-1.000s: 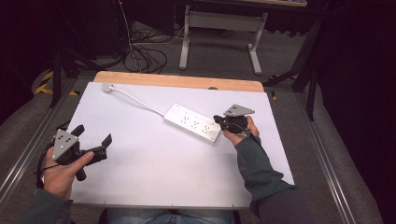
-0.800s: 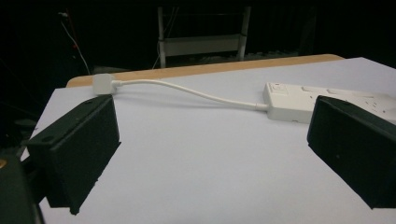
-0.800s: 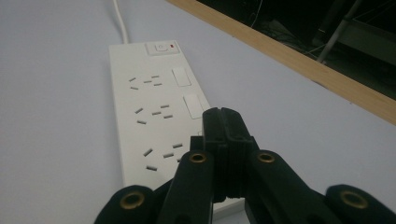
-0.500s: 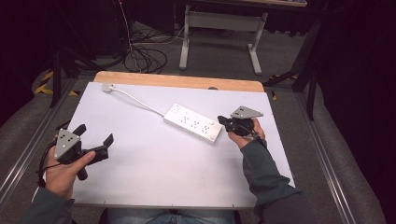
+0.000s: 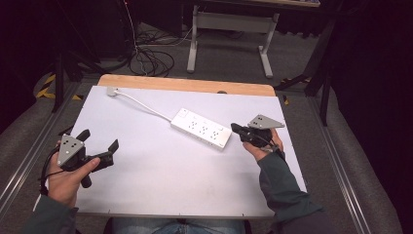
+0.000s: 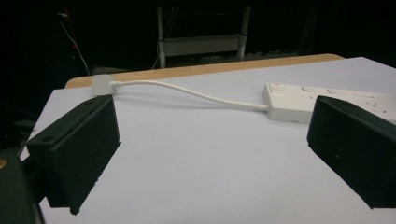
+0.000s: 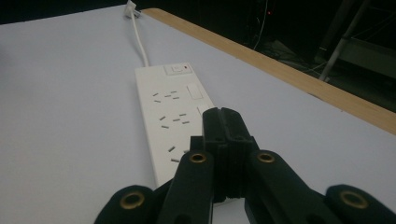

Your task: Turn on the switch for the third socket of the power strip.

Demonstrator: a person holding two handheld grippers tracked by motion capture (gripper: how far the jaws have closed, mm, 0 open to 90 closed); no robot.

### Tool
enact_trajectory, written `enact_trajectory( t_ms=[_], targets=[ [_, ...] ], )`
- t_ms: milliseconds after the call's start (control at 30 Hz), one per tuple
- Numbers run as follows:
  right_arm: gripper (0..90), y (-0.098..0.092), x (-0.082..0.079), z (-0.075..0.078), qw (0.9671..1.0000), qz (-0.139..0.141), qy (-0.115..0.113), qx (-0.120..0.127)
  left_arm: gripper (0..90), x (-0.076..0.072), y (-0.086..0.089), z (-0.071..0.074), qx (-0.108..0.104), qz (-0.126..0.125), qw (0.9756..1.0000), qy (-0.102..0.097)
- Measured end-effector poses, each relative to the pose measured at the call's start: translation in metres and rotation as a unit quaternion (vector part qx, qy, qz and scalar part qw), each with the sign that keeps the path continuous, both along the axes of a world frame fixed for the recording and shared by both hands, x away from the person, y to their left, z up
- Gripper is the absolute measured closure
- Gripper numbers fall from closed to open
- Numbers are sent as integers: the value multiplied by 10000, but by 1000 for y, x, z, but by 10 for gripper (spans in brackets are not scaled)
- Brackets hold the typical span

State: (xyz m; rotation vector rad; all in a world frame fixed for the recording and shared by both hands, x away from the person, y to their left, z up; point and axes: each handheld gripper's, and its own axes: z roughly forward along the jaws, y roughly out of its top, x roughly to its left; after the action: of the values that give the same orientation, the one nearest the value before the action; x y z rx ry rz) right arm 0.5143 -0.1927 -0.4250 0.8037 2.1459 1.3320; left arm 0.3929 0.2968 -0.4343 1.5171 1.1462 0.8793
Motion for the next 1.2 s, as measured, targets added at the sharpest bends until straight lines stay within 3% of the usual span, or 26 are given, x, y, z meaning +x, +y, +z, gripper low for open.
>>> enact_trajectory(
  t_ms=[600,1200],
  targets=[
    [900,-18,-19,4,9998,-6,-85,202,32,0,1,1,10,50,10000,3],
    [900,-25,-34,3,9992,91,-153,366,31,0,-1,0,9,7,10000,-2]
  ],
)
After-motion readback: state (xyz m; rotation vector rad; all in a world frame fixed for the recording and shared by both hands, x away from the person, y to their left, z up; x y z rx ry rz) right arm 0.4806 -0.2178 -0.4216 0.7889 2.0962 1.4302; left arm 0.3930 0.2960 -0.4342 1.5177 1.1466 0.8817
